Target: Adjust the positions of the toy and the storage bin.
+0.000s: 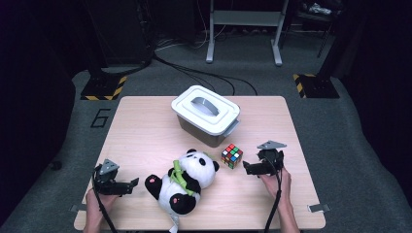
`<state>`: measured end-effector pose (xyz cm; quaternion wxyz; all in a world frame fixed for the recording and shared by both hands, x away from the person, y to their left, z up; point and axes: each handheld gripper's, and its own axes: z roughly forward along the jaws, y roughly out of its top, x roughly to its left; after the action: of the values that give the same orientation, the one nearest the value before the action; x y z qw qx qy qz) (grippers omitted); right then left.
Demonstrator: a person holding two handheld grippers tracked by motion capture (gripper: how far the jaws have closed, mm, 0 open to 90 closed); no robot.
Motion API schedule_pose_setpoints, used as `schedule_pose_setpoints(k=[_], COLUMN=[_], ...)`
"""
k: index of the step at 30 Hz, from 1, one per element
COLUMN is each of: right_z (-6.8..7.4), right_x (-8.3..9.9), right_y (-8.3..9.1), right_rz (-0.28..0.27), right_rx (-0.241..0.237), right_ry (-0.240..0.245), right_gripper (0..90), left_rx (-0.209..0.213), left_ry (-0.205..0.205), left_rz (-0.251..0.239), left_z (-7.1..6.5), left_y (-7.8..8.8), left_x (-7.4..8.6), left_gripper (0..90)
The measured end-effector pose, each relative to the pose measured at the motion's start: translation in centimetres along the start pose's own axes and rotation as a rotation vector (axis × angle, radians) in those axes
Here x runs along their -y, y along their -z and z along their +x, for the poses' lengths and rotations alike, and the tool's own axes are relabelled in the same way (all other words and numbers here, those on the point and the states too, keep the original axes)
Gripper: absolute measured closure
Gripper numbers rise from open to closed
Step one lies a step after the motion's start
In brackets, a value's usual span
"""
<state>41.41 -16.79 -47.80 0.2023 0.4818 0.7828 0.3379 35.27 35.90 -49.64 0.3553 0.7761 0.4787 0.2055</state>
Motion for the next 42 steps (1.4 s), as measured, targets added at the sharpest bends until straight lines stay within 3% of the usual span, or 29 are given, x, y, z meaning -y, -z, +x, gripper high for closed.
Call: schedule_pose_setpoints(k=[1,3,10,13,15,27,34,42], right_z=[-0.1,-0.3,-0.5,-0.6,-0.6,-0.5,-0.5,-0.5], right_x=[0.6,1.6,4.6,5.4,5.5,5.6,5.7,5.7], right_y=[-0.2,-0.5,-1.2,-1.3,-1.2,-1.3,-1.3,-1.3], right_rz=[0.012,0.021,0.027,0.03,0.017,0.026,0.022,0.023], right_rx=[0.006,0.007,0.041,0.043,0.059,0.055,0.055,0.06], right_ry=[0.005,-0.028,-0.045,-0.062,-0.047,-0.047,-0.049,-0.046], right_gripper=[0.0,0.0,0.0,0.0,0.0,0.0,0.0,0.0], left_rx=[0.006,0.019,0.057,0.079,0.091,0.144,0.172,0.239], left_ry=[0.0,-0.01,-0.047,-0.043,-0.046,-0.031,-0.046,-0.054], left_rz=[-0.007,-0.009,-0.012,-0.024,-0.025,-0.052,-0.082,-0.088], left_z=[-0.2,-0.5,-1.8,-2.1,-2.3,-3.4,-4.3,-5.2], left_y=[0.3,0.8,2.0,2.2,2.3,4.0,5.1,5.5], left_x=[-0.2,-0.6,-1.5,-1.7,-1.8,-2.9,-3.7,-4.3], left_gripper=[0.1,0.1,0.1,0.1,0.1,0.1,0.1,0.0])
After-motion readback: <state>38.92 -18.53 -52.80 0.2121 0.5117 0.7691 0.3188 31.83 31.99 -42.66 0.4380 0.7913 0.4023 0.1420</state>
